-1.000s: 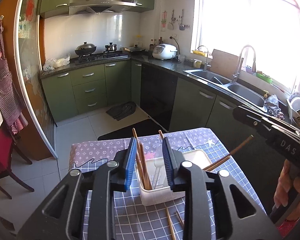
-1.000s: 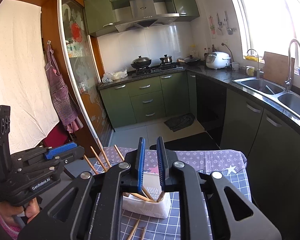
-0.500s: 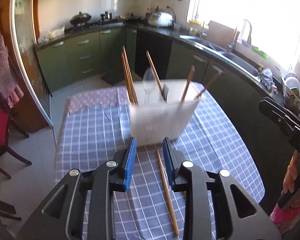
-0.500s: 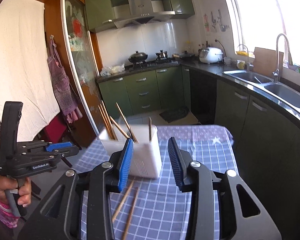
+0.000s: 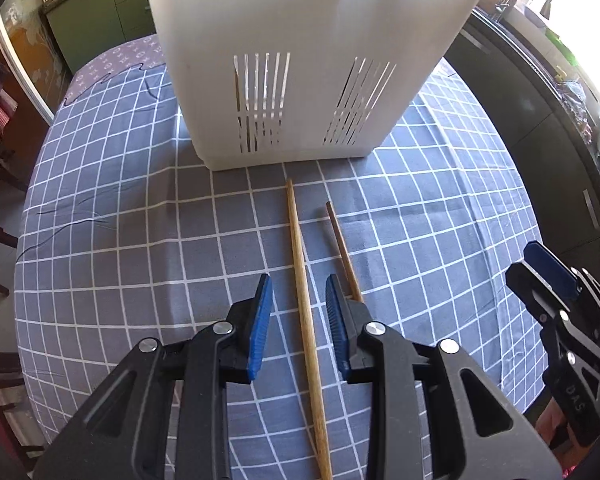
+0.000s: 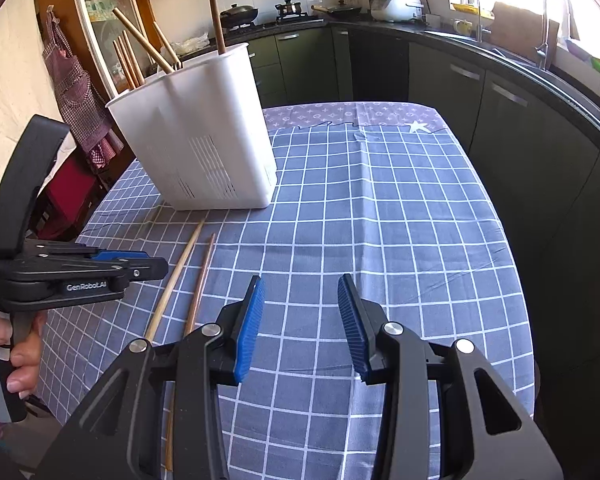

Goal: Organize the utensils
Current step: 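Grasp a wooden chopstick with the left tool and lift it upright, then hold the chopstick upright with the left tool while the right tool grasps the last chopstick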

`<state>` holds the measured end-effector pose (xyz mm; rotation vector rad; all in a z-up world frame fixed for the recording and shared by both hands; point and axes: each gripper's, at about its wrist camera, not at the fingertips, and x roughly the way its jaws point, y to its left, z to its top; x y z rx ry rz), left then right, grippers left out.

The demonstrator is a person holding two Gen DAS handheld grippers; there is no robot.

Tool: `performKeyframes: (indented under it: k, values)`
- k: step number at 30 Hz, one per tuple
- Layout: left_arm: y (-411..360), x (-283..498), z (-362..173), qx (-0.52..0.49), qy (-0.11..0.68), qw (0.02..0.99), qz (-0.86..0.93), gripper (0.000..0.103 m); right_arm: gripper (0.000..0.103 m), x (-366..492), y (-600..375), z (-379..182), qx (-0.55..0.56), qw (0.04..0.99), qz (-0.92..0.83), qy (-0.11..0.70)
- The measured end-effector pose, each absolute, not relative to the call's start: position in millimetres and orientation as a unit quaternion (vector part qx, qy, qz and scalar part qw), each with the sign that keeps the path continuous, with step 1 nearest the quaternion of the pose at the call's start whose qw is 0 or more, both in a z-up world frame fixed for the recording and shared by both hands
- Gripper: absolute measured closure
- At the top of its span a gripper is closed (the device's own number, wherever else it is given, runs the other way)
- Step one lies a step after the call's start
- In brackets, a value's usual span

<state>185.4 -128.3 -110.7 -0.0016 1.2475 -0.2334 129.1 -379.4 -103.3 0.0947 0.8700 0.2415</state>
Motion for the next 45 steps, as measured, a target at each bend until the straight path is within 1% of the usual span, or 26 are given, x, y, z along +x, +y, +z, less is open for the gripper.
performKeyframes:
  k: [2, 11, 14, 15, 21, 27, 37, 41, 45]
  values:
    - [-132.3, 188.2, -116.7, 0.003, 0.588, 0.802, -0.106, 0.077, 0.064, 130.1, -382.0, -102.8, 0.05, 0.899, 0.117, 0.42]
    - [-152.3, 199.9, -127.8, 0.025, 0.593, 0.8, -0.089, 0.084, 0.063, 131.1, -390.8, -102.8, 0.065, 0.897, 0.115, 0.422]
    - [-158.1, 203.8, -129.6, 0.033, 0.591, 0.801, -0.086, 0.09, 0.062, 129.8, -392.3, -102.4, 0.067, 0.897, 0.114, 0.422]
    - [-158.8, 205.0, -130.3, 0.034, 0.591, 0.801, -0.087, 0.095, 0.062, 129.7, -392.0, -102.3, 0.067, 0.897, 0.114, 0.423]
    - [-147.8, 206.3, -129.4, 0.019, 0.592, 0.8, -0.096, 0.096, 0.062, 126.7, -391.1, -101.9, 0.068, 0.896, 0.113, 0.424]
    - [-128.4, 200.8, -95.6, 0.004, 0.559, 0.822, -0.105, 0.096, 0.062, 125.5, -392.3, -97.7, 0.068, 0.897, 0.112, 0.423]
    - [-99.6, 168.8, -13.9, 0.0, 0.458, 0.882, -0.108, 0.097, 0.062, 125.4, -380.5, -92.4, 0.061, 0.897, 0.122, 0.421]
    - [-88.6, 153.3, 6.5, 0.0, 0.425, 0.899, -0.104, 0.097, 0.062, 127.3, -367.2, -92.1, 0.047, 0.895, 0.131, 0.424]
    - [-82.8, 141.4, 15.9, 0.005, 0.409, 0.907, -0.104, 0.097, 0.061, 131.4, -349.9, -92.2, 0.024, 0.891, 0.143, 0.431]
